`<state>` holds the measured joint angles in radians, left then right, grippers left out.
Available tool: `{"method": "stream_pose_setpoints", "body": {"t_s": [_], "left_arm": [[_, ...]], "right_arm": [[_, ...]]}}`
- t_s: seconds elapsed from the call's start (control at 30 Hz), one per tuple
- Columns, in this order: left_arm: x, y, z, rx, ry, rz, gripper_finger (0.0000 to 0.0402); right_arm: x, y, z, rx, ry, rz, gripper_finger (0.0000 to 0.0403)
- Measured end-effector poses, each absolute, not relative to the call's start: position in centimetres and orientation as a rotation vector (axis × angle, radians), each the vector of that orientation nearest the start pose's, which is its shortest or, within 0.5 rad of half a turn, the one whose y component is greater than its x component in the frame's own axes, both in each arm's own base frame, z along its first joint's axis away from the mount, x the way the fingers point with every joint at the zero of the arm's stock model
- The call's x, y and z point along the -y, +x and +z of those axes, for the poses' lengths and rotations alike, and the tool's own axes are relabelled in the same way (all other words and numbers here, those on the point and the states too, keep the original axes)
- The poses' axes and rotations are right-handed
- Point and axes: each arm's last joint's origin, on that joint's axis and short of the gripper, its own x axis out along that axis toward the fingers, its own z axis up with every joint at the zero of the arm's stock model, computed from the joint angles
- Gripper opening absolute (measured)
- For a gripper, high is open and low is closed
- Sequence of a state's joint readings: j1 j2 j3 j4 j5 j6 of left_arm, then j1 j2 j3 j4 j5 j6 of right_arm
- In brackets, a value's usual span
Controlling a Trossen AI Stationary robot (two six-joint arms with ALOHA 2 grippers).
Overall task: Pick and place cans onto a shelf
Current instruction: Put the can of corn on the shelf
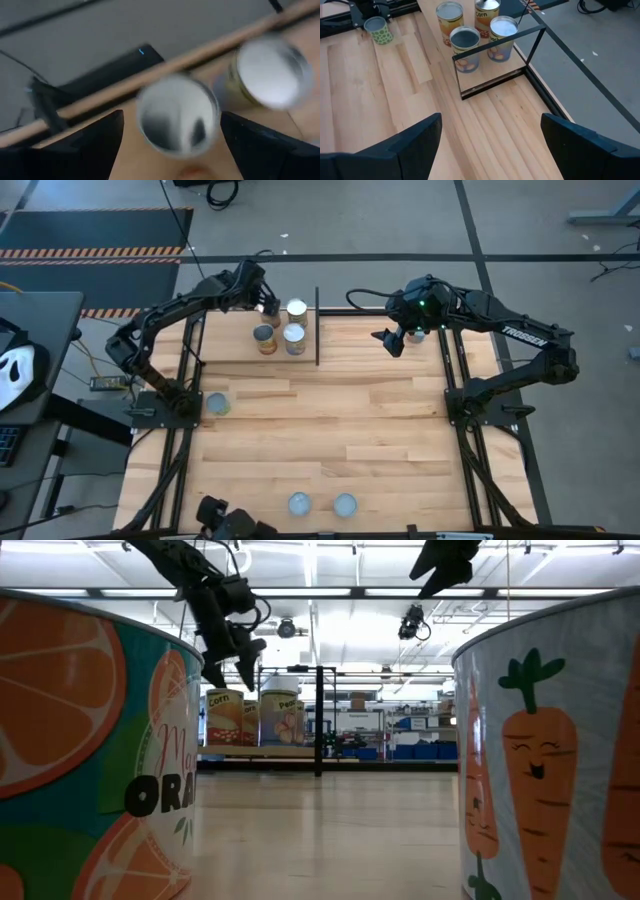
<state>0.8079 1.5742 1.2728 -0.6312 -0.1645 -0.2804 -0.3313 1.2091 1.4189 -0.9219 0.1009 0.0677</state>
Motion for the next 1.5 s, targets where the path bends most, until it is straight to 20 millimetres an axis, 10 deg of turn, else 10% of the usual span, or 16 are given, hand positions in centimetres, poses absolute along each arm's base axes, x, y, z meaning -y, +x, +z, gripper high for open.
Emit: {"method": "stream_pose_setpoints", "body": {"t_s": [1.5], "left_arm": [[-24.1, 23.7, 25.9, -0.86, -0.486, 1.079, 0.0336]], "right_arm": [[7.6, 21.4, 39.7, -0.699, 0.152, -0.422, 0.0348]]}}
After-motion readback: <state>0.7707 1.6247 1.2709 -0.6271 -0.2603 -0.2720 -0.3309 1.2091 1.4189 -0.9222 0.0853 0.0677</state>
